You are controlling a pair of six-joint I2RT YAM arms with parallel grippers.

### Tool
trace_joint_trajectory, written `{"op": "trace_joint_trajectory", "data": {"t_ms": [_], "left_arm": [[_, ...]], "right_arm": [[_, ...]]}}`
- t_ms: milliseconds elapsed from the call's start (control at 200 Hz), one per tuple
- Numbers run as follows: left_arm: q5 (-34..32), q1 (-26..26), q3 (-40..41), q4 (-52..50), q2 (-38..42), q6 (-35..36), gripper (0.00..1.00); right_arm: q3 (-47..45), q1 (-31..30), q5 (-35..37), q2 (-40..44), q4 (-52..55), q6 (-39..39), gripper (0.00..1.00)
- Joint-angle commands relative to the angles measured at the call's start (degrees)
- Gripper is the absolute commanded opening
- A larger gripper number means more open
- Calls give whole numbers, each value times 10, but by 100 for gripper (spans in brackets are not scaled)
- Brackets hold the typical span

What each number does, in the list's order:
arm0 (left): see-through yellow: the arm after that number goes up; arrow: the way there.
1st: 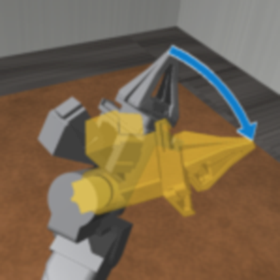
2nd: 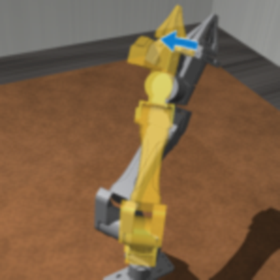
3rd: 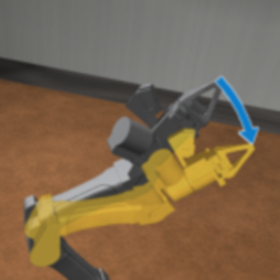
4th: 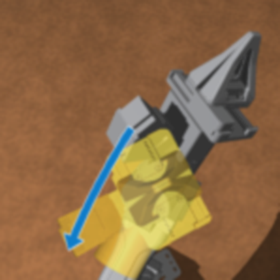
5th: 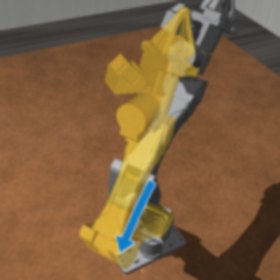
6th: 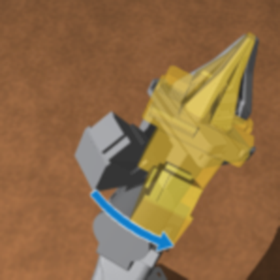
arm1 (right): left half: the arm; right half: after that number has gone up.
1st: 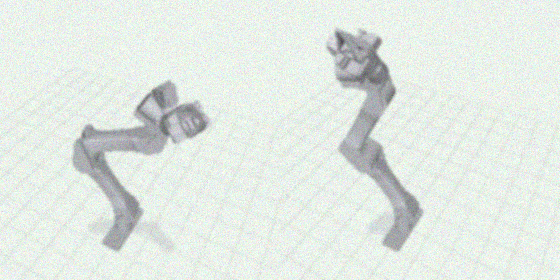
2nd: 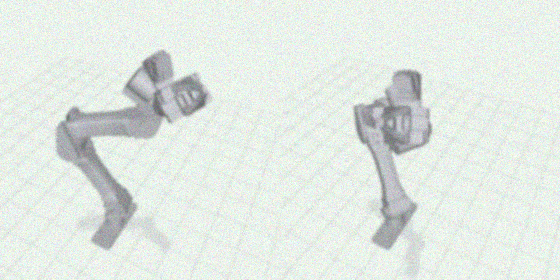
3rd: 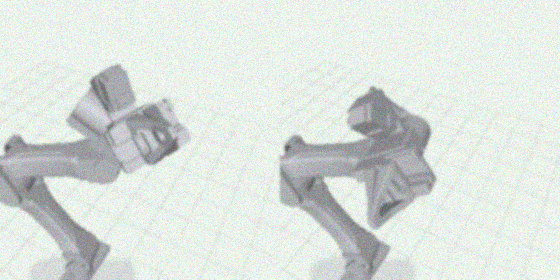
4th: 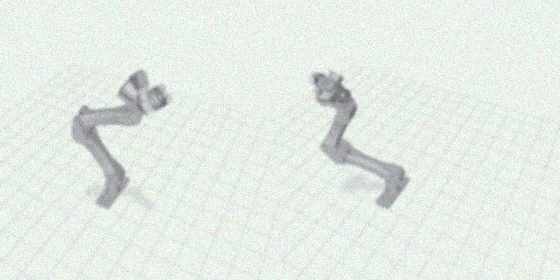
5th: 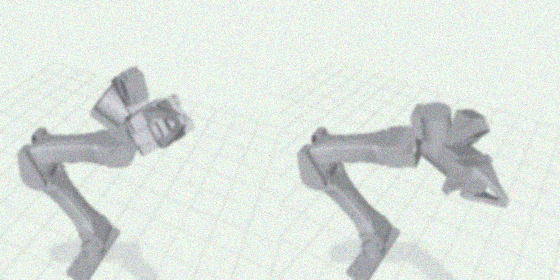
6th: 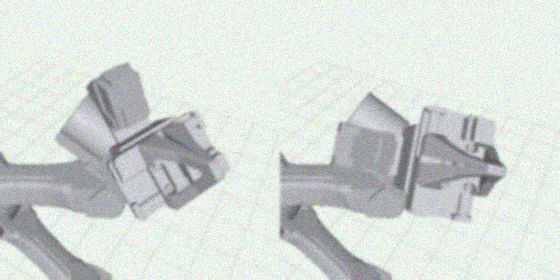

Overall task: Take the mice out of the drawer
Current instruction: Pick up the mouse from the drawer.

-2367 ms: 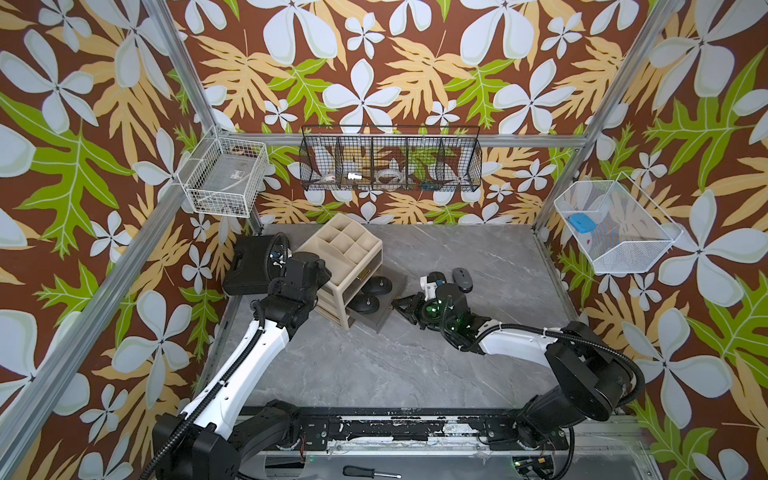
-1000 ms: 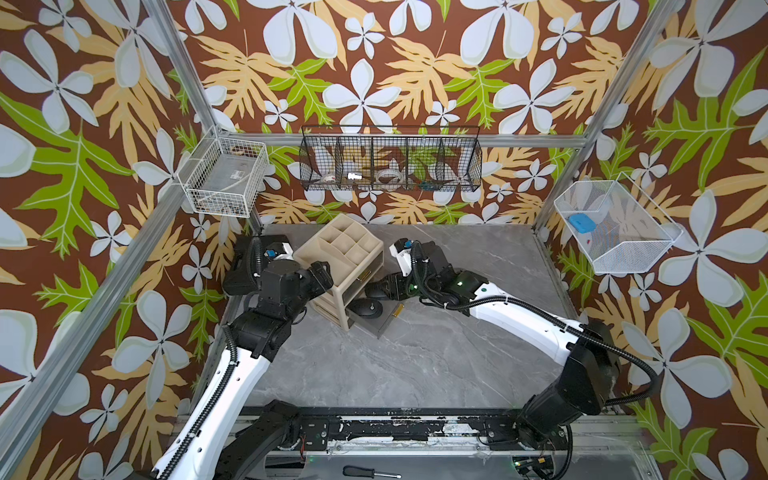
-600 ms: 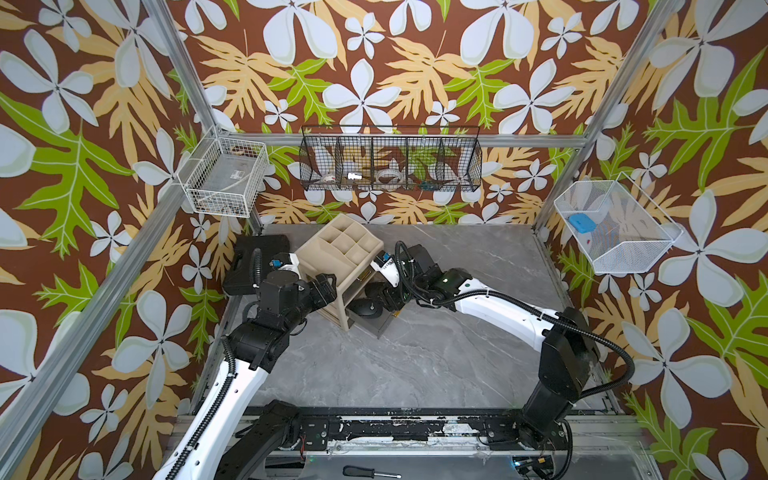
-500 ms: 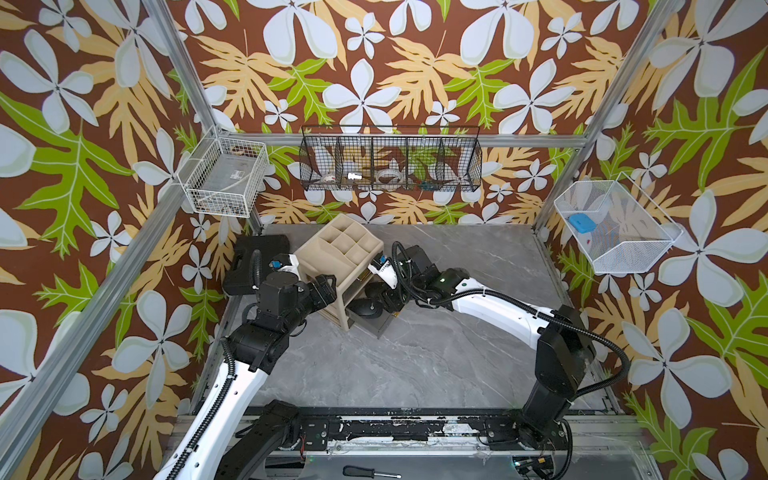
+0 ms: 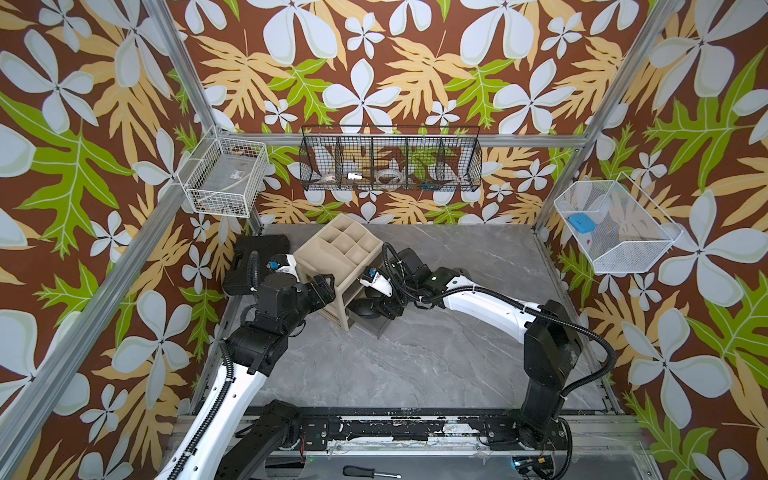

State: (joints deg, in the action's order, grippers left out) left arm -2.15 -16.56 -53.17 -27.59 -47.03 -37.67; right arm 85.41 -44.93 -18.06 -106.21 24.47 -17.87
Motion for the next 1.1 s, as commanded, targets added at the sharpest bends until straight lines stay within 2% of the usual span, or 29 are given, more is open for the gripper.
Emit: {"op": "trace_joint_trajectory", "data": {"t_ms": [0,200,405,696,946,1096], "left_arm": [[-6,1,-2,12,-2,-2,84],[-18,1,-5,10,-2,-3,84],[-26,2,-5,13,-1,-10,84],[-30,1,-9,12,1,-9,85],[-35,0,-9,11,1,-13,85],[-35,1,-9,13,0,-15,85]], "right_arm": [[7,-2,-16,-5,15,-36,80],[36,-4,-9,-33,47,-62,90],[58,-9,-9,-51,61,-78,93],[101,-10,-31,-84,101,-94,88],[96,-11,-36,-80,102,-100,79],[108,-12,-40,-94,113,-96,80]]}}
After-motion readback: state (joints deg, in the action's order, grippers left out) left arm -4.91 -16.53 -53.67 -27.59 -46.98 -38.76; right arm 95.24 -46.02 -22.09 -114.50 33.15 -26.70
